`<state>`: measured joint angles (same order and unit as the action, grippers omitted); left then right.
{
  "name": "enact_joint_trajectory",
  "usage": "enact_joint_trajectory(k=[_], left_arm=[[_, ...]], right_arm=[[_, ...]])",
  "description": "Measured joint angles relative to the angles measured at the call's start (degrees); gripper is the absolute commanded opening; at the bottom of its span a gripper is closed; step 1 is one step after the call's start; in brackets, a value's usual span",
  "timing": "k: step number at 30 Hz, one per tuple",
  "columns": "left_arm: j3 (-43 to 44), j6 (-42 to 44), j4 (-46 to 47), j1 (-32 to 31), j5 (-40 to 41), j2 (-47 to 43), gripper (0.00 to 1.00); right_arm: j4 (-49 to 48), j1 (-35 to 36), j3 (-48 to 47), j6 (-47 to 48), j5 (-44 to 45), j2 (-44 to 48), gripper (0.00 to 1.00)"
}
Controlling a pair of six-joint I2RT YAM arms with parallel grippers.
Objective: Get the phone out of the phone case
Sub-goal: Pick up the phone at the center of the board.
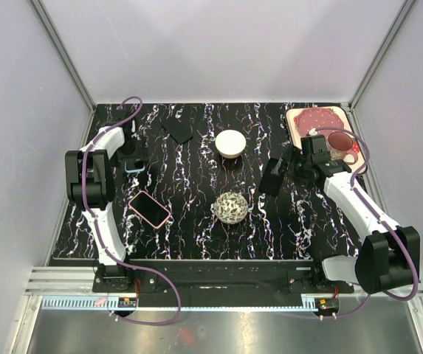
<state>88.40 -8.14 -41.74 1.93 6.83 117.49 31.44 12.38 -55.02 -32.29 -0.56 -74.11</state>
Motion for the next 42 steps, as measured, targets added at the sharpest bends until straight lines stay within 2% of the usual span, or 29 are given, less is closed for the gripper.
enact_joint_trajectory(k=[13,21,22,23,25,26,27,32,35,39,42], left_arm=[[0.8,0.8,0.3,0.4,-4.4,0.3,0.99],[1.2,0.1,1.1,0.9,-4.0,2.8,0.98],[1.4,0.1,1.1,1.0,-4.1,3.0,0.95],[1.7,0.0,1.0,1.1,-4.3,3.2,0.82],[2.3,-0.3,1.2,1.2,-4.6,3.6,0.65],[2.5,-0.4,1.1,1.2,-4.7,3.7,0.51],[2.6,-0.5,1.0,1.3,-4.8,3.8,0.47],[2.7,-1.7,0.9,1.9,-8.0,3.6,0.42],[0.6,-5.4,2.9,1.7,-10.8,1.9,0.42],[-6.8,-12.2,6.3,-2.4,-14.8,-3.2,0.42],[-11.3,-16.3,7.6,-6.1,-17.7,-6.8,0.37]], right_arm=[[0.0,0.0,0.0,-0.1,-3.5,0.0,0.94],[0.0,0.0,0.0,-0.5,-3.7,-0.7,0.94],[0.0,0.0,-0.1,-0.5,-3.8,-0.8,0.94],[0.0,0.0,-0.2,-0.6,-3.9,-0.8,0.94],[0.0,0.0,-0.4,-0.6,-4.2,-0.9,0.95],[0.0,0.0,-0.5,-0.7,-4.3,-0.9,0.94],[0.0,0.0,-0.6,-0.8,-4.5,-0.9,0.94],[0.0,0.0,-0.6,-1.3,-4.9,-0.9,0.93],[0.0,0.0,-0.6,-2.2,-5.2,-0.9,0.93],[0.0,0.0,-0.7,-4.2,-7.3,-0.7,0.92],[-0.1,0.0,-1.3,-6.2,-9.3,0.8,0.91]])
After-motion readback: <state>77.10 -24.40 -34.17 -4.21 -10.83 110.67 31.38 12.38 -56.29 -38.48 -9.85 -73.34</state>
